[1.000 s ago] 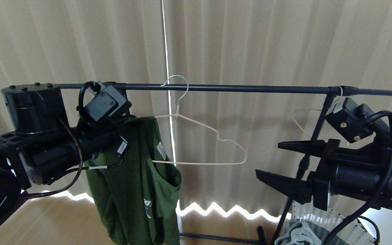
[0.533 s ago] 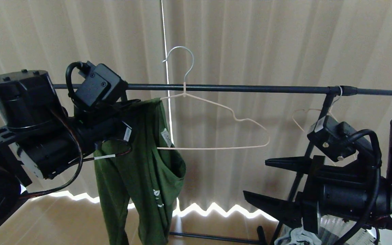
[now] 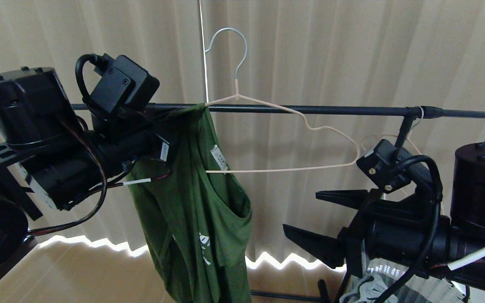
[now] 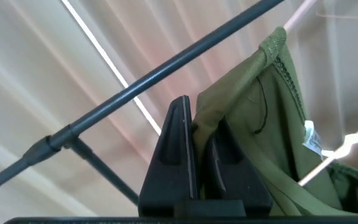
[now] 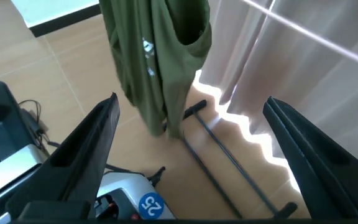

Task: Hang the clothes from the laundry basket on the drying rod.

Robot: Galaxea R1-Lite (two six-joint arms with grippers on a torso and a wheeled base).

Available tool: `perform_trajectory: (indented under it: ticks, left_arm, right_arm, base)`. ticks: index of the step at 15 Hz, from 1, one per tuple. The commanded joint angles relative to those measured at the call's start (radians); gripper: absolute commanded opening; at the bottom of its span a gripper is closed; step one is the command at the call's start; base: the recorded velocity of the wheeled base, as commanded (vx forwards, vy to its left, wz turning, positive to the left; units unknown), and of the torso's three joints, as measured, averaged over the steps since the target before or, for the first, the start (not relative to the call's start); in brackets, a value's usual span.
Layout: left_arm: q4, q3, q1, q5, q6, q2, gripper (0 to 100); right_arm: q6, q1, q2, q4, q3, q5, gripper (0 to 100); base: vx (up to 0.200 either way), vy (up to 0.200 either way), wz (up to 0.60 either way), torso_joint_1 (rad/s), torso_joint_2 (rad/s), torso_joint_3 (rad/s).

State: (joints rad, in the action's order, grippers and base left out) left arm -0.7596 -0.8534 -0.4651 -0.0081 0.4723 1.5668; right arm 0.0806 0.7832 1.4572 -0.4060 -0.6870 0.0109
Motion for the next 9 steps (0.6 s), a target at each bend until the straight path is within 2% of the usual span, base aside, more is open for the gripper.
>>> perform_trajectory:
  ticks: [1, 3, 6, 9]
  left_arm:
    - [-0.001, -0.009, -0.003, -0.001, 0.000, 0.001, 0]
    - [-0.001, -0.035, -0.009, -0.004, -0.020, 0.001, 0]
    - [-0.001, -0.053, -0.050, -0.006, -0.057, -0.002, 0]
    - [-0.040, -0.055, -0.104, -0.007, -0.058, -0.010, 0]
  right_arm:
    - [0.002, 0.010, 0.037, -0.013, -0.005, -0.006, 100]
    - [0.008, 0.021, 0.068, -0.080, -0.012, -0.020, 100]
    - [0.014, 0.022, 0.106, -0.117, -0.025, -0.038, 100]
    - [0.016, 0.022, 0.153, -0.166, -0.039, -0.097, 100]
  base:
    - [0.000, 0.000, 0.00, 0.000, 0.00, 0.000]
    - [0.000, 0.000, 0.00, 0.000, 0.00, 0.000]
    - [0.000, 0.000, 0.00, 0.000, 0.00, 0.000]
    - [0.000, 0.000, 0.00, 0.000, 0.00, 0.000]
